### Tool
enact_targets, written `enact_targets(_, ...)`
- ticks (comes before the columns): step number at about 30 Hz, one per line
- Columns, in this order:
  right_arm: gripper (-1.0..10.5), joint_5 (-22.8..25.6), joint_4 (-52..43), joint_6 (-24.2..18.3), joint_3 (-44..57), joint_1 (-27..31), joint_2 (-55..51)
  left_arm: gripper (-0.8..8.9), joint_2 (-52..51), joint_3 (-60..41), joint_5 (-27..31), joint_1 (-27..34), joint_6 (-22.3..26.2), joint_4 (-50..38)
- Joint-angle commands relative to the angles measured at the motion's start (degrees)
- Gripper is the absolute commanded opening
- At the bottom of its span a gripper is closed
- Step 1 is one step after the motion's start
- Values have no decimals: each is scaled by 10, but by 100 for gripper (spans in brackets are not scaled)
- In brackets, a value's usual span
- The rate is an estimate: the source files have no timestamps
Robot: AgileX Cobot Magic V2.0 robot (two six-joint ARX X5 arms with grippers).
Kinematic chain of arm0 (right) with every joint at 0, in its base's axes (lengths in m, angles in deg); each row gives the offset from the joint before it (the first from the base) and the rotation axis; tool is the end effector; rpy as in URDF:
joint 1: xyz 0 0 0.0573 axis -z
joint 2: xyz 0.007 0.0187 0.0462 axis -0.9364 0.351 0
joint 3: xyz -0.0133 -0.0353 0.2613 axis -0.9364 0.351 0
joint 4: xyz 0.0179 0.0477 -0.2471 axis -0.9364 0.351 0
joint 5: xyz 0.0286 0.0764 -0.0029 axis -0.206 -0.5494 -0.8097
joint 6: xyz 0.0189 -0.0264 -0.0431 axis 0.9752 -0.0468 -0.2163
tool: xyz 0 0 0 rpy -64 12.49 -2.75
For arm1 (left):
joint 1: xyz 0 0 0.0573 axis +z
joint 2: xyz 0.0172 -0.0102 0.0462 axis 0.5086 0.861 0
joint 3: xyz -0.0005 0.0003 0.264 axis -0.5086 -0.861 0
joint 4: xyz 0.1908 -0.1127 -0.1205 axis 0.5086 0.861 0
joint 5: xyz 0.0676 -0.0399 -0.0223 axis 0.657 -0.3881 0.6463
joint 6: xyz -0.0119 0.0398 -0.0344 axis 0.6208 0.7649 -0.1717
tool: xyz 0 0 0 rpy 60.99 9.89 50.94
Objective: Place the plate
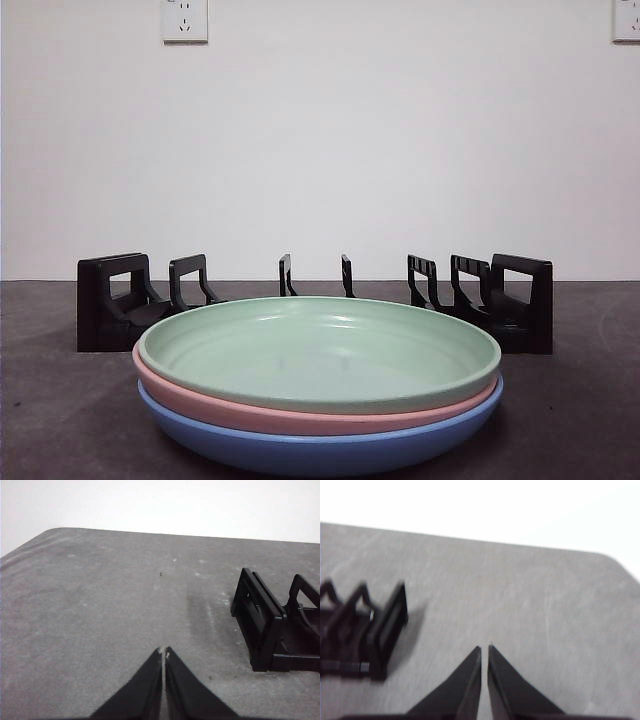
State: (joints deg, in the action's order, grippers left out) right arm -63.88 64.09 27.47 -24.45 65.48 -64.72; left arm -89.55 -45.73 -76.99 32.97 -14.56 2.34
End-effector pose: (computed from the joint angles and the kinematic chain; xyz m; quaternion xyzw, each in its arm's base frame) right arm 0.1102 0.0054 0.2102 -0.0292 0.0943 -0.0024 0.9951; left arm 0.0949 0.0040 0.1576 -0.0239 0.0715 0.0225 0.9969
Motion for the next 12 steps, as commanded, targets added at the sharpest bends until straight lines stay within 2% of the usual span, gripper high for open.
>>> enact_targets(1, 21, -26, -10, 11, 40, 18, -56, 8, 0, -11, -1, 0, -3, -7)
enact_targets(4, 21, -48, -10, 11, 78, 33, -113, 8, 0, -11, -1, 0, -3, -7)
enact_targets(7, 21, -49, -9, 11, 109, 42, -166, 8, 0, -11, -1, 0, -3, -7)
enact_targets(9, 21, -49, -27, 14, 129, 43, -169, 8, 0, -11, -1, 0, -3, -8)
enact_targets(12, 21, -49, -5, 30, 134, 43, -169, 8, -1, -11, 0, 0, -3, -7)
